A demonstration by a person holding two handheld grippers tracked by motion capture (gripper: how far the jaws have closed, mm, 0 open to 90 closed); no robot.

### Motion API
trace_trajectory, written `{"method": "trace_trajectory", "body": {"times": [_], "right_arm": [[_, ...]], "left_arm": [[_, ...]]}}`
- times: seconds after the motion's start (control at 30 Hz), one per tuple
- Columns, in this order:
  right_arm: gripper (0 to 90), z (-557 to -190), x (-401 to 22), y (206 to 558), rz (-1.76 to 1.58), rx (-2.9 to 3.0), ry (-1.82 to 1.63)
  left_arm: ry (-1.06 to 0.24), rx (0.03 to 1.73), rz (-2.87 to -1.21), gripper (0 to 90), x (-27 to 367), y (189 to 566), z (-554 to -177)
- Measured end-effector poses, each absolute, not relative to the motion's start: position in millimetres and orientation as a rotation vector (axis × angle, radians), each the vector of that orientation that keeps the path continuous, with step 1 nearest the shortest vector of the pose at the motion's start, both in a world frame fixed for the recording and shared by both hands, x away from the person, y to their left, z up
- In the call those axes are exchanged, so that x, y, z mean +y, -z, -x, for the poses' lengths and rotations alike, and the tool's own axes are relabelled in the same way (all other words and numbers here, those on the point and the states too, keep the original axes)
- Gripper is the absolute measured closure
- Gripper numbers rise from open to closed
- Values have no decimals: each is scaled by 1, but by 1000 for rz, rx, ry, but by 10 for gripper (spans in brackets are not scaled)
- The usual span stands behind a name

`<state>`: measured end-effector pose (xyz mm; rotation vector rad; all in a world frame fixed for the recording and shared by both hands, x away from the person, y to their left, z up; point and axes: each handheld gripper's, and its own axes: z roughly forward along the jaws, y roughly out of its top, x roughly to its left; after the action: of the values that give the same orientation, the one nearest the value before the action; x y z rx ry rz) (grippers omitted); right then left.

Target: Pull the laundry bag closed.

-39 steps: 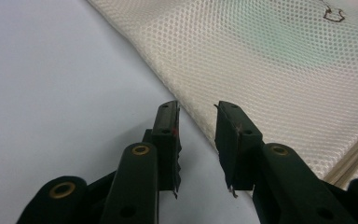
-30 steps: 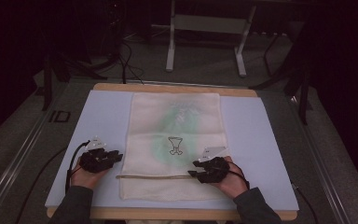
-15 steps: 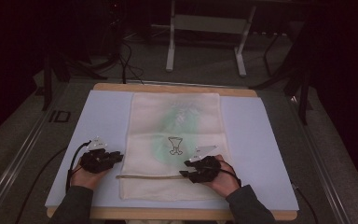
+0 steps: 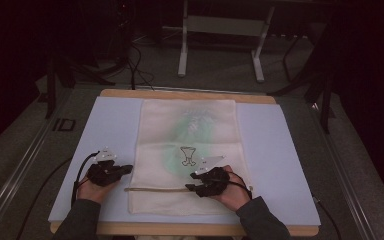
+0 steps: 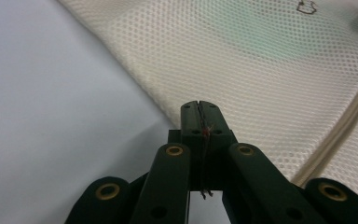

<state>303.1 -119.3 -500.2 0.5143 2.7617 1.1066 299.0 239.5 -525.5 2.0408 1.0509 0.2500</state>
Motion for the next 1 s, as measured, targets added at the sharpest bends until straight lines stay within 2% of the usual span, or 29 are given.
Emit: {"method": "trace_trajectory", "body": {"times": [0.47, 1.0], "right_arm": [[568, -299, -92, 499, -429, 2786, -1128], [628, -298, -48, 501, -329, 2827, -1164]], "left_arm": [[-239, 1051, -2059, 897, 237, 527, -300], [-235, 1064, -2045, 891, 239, 527, -301]]}}
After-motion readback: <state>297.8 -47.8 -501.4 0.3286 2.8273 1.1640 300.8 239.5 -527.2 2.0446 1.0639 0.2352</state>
